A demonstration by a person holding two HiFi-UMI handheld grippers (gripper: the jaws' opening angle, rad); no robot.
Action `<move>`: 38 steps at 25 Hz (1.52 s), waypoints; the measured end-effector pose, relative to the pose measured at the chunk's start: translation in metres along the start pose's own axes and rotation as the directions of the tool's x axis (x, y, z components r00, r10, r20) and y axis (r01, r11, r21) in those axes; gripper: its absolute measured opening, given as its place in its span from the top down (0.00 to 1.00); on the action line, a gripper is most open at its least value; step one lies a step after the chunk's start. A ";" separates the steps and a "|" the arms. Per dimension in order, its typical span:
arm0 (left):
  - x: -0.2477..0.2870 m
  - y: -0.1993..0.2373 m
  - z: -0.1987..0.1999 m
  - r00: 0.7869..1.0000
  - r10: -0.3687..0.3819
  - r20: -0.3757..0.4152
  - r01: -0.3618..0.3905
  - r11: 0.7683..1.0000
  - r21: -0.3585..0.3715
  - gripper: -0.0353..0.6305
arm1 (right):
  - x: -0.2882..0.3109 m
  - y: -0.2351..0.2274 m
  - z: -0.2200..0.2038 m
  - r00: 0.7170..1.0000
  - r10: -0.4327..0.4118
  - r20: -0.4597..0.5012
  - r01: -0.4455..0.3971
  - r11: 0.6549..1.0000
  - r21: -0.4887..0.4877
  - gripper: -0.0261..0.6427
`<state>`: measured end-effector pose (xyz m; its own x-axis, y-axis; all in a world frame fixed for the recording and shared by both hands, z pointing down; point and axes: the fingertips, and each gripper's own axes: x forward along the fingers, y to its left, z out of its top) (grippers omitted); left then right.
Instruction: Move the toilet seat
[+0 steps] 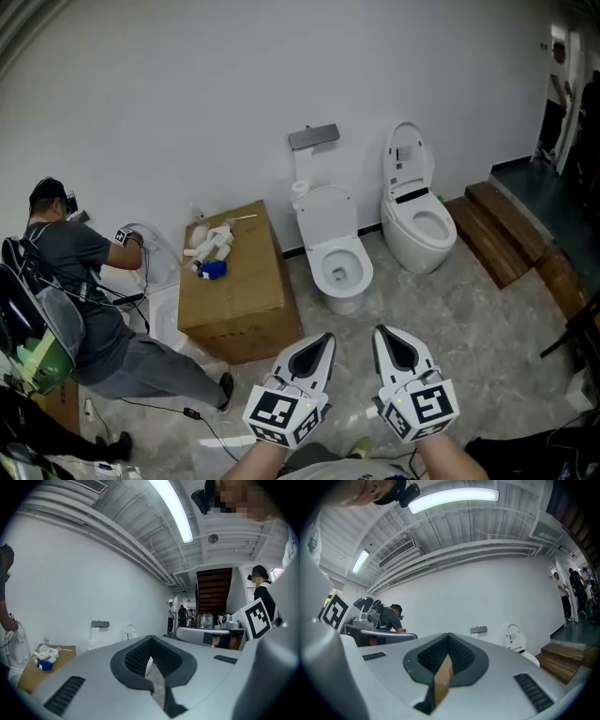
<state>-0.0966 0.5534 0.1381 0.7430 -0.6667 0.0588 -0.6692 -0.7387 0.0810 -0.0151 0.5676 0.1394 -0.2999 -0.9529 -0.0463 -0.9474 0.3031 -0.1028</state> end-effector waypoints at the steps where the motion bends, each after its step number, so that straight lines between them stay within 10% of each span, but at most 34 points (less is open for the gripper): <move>1: 0.003 -0.002 -0.001 1.000 0.001 -0.002 -0.001 1.000 -0.002 0.94 | 0.000 -0.002 0.000 1.000 0.015 0.000 -0.015 1.000 0.008 0.94; 38: 0.298 0.245 0.005 0.997 -0.070 -0.015 0.071 0.995 0.070 0.94 | 0.319 -0.164 -0.005 0.993 -0.099 0.061 0.100 0.995 -0.009 0.94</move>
<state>-0.0395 0.1730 0.1703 0.7881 -0.6118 0.0683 -0.6139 -0.7892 0.0149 0.0437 0.2135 0.1469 -0.1974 -0.9756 -0.0962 -0.9735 0.2066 -0.0981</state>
